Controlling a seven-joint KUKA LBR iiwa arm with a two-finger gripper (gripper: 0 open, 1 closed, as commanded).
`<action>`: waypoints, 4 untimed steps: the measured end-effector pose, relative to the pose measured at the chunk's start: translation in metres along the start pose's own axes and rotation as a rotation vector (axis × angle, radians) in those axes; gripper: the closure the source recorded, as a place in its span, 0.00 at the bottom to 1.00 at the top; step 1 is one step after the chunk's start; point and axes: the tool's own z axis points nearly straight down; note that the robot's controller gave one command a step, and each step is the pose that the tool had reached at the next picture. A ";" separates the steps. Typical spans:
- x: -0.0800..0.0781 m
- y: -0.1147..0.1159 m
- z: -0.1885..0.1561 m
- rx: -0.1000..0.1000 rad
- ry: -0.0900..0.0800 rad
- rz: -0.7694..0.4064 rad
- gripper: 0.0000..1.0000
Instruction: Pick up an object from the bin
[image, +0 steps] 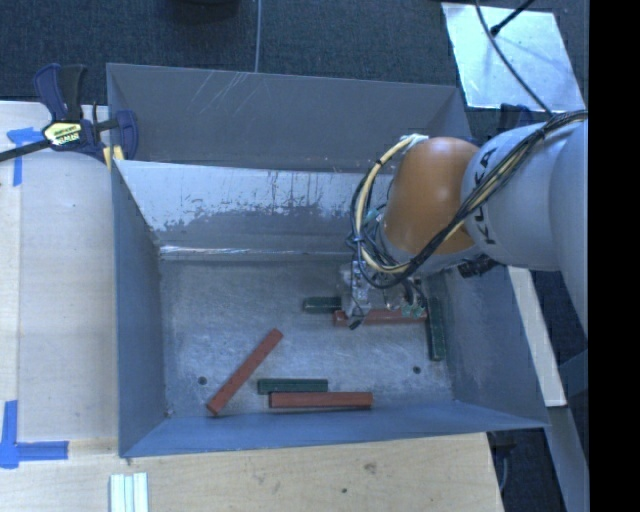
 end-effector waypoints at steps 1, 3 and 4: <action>0.002 0.000 0.002 0.000 0.005 -0.001 0.00; 0.003 0.001 0.003 0.000 0.007 -0.002 0.00; 0.002 0.001 0.002 -0.001 0.005 -0.002 1.00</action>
Offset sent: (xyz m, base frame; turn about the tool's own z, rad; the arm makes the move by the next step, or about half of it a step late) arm 0.0000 0.0000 0.0000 0.0000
